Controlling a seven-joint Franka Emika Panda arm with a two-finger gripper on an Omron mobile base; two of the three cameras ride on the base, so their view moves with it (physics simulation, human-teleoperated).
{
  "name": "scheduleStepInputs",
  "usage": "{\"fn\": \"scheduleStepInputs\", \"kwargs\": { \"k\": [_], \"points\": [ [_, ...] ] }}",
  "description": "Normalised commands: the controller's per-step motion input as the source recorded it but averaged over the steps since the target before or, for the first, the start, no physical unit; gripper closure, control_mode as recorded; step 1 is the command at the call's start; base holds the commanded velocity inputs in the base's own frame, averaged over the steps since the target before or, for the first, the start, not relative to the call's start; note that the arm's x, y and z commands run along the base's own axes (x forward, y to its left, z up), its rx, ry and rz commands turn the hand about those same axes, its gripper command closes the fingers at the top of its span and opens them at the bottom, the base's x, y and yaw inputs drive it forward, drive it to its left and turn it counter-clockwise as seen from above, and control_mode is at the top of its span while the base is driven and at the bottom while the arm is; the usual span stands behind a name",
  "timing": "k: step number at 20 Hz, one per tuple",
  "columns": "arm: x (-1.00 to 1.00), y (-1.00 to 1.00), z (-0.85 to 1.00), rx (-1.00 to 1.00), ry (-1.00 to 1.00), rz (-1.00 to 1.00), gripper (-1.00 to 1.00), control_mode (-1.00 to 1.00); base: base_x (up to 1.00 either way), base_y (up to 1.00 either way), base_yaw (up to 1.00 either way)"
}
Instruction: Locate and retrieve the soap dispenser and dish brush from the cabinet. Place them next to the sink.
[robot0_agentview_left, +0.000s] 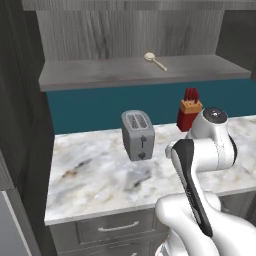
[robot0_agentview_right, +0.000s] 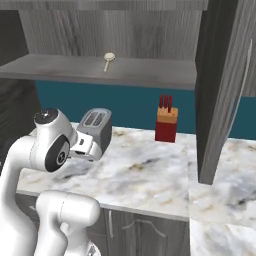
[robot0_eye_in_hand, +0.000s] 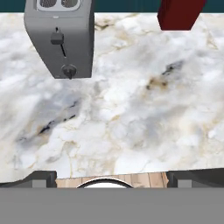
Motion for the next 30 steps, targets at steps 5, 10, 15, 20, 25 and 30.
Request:
{"fn": "scheduleStepInputs", "kwargs": {
  "k": [5, 10, 15, 20, 25, 30],
  "points": [
    [0.0, 0.0, 0.0, 0.0, 0.0, 0.0, -1.0, 1.0, 0.25, -0.1, 0.0],
    [0.0, 0.0, 0.0, 0.0, 0.0, 0.0, -1.0, 1.0, 0.29, -0.19, 0.01],
    [0.0, 0.0, 0.0, 0.0, 0.0, 0.0, -1.0, 1.0, 0.4, -0.12, 0.01],
    [0.0, 0.0, 0.0, 0.0, 0.0, 0.0, -1.0, 1.0, 0.13, -0.07, 0.0],
    [0.0, 0.0, 0.0, 0.0, 0.0, 0.0, -1.0, 1.0, 0.0, 0.0, 0.0],
    [-0.02, 0.0, 0.0, 0.0, 0.0, 0.0, -1.0, -1.0, 0.0, 0.0, 0.0]
  ]
}}
